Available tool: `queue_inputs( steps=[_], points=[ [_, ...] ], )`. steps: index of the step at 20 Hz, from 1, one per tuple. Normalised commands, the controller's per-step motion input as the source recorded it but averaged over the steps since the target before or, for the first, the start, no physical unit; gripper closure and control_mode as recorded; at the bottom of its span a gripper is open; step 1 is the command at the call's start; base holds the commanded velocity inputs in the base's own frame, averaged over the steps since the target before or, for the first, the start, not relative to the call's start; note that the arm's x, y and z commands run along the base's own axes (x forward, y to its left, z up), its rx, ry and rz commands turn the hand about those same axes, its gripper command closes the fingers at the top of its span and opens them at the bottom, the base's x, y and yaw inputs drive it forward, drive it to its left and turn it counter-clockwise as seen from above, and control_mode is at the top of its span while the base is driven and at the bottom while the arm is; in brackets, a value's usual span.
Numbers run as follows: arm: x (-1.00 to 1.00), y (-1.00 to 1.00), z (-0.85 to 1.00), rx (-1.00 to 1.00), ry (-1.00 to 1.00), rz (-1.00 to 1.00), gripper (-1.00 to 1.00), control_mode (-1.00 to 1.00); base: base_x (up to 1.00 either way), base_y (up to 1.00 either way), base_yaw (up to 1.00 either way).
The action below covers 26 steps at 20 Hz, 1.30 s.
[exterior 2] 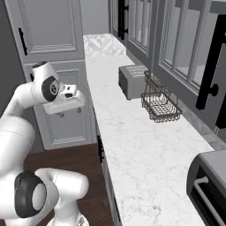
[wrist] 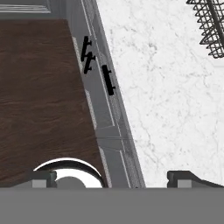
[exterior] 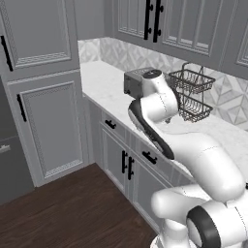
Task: Take a straw from the drawer in front and place it inside the glass cup on the dining counter.
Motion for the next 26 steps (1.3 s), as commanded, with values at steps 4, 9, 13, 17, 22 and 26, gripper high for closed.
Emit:
queue_inputs(
  steps=[4,9,13,17,22,26],
  points=[
    [0.47,0.55,-1.00,-0.48,0.00,0.00,-1.00,-1.00,0.00,0.00,0.00],
    [0.58,0.01,-0.74,-0.19,0.02,0.00,-1.00,-1.00,0.00,0.00,0.00],
    [0.45,0.01,-0.58,-0.20,0.12,0.00,-1.00,-1.00,0.00,0.00,0.00],
    [0.40,0.05,-0.57,-0.24,0.18,0.00,-1.00,-1.00,0.00,0.00,0.00],
    [0.19,0.00,-0.54,-0.17,0.07,0.00,-1.00,-1.00,0.00,0.00,0.00],
    [0.03,-0.01,-0.54,-0.13,0.01,0.00,-1.00,-1.00,0.00,0.00,0.00]
  ],
)
